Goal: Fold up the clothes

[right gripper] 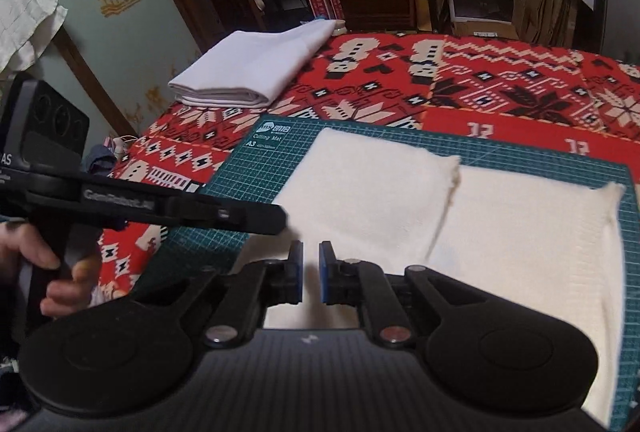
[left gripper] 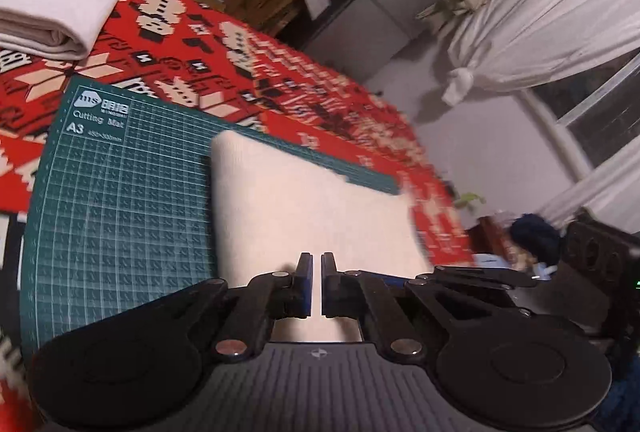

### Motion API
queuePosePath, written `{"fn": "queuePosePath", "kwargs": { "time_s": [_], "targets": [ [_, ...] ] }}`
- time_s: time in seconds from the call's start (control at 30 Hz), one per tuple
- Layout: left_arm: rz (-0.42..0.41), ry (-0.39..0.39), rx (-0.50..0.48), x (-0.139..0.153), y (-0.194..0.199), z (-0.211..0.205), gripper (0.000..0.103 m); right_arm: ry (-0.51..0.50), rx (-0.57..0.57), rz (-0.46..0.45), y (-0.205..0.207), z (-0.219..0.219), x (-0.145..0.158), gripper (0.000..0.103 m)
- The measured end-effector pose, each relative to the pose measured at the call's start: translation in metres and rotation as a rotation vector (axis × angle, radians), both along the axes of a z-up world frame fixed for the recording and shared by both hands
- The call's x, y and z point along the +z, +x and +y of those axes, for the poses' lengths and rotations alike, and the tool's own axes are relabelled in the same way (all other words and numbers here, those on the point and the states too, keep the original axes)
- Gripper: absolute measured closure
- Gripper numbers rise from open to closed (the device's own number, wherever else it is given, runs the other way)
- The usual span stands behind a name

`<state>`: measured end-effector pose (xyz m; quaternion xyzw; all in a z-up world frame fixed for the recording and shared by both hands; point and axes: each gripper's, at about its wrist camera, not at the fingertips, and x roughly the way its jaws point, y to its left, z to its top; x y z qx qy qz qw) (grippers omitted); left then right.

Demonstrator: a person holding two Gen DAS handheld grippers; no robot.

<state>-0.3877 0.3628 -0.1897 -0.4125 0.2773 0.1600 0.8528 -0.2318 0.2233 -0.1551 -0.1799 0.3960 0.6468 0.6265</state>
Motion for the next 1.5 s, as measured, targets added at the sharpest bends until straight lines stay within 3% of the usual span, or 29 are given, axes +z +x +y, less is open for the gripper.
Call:
{"fn": "queuePosePath", "kwargs": {
  "time_s": [0.07,0.17,0.33,0.53,0.73,0.83,0.9,1.0,1.13,1.2,1.27,1.37,1.43,1.5],
  "targets": [
    [0.043,0.007,0.003,-0.010,0.001,0.000,0.100,-0.025,-0.011,-0.010,0.000,0.006,-0.011,0.097],
    [0.023,-0.035,0.026,-0.015,-0.007,0.001,0.100,-0.028,-0.022,0.012,0.008,-0.001,-0.015,0.098],
    [-0.020,-0.043,0.052,-0.003,-0.012,0.003,0.101,-0.015,-0.059,-0.016,0.022,-0.010,-0.006,0.095],
    [-0.055,-0.008,0.045,0.010,0.017,0.027,0.101,0.040,-0.093,-0.018,0.034,0.019,0.005,0.094],
    [-0.038,-0.032,0.095,-0.009,0.021,0.042,0.100,0.007,-0.104,-0.044,0.031,0.049,-0.019,0.096],
    [-0.030,-0.057,0.127,-0.021,0.016,0.047,0.100,0.011,-0.120,-0.014,0.041,0.046,-0.019,0.096],
    [-0.045,-0.065,0.154,-0.017,0.011,0.047,0.101,0.020,-0.156,-0.039,0.047,0.044,-0.013,0.094],
    [-0.099,-0.027,0.154,-0.008,0.013,0.051,0.101,0.049,-0.161,0.001,0.059,0.050,-0.007,0.094],
    [-0.051,0.011,0.130,-0.010,0.033,0.064,0.101,-0.013,-0.141,-0.022,0.062,0.074,-0.022,0.097],
    [0.032,0.036,0.143,-0.018,0.039,0.070,0.101,-0.003,-0.147,-0.011,0.067,0.076,-0.027,0.101],
    [0.002,-0.008,0.172,-0.021,0.031,0.074,0.101,0.011,-0.179,0.001,0.072,0.070,-0.022,0.103],
    [-0.046,-0.023,0.212,-0.016,0.015,0.072,0.101,0.046,-0.241,-0.015,0.079,0.052,-0.011,0.088],
    [-0.067,-0.038,0.237,-0.014,0.005,0.069,0.095,0.048,-0.260,0.038,0.089,0.042,-0.010,0.086],
    [-0.076,-0.051,0.252,-0.013,-0.002,0.066,0.094,0.034,-0.263,0.107,0.097,0.039,-0.018,0.072]
  ]
}}
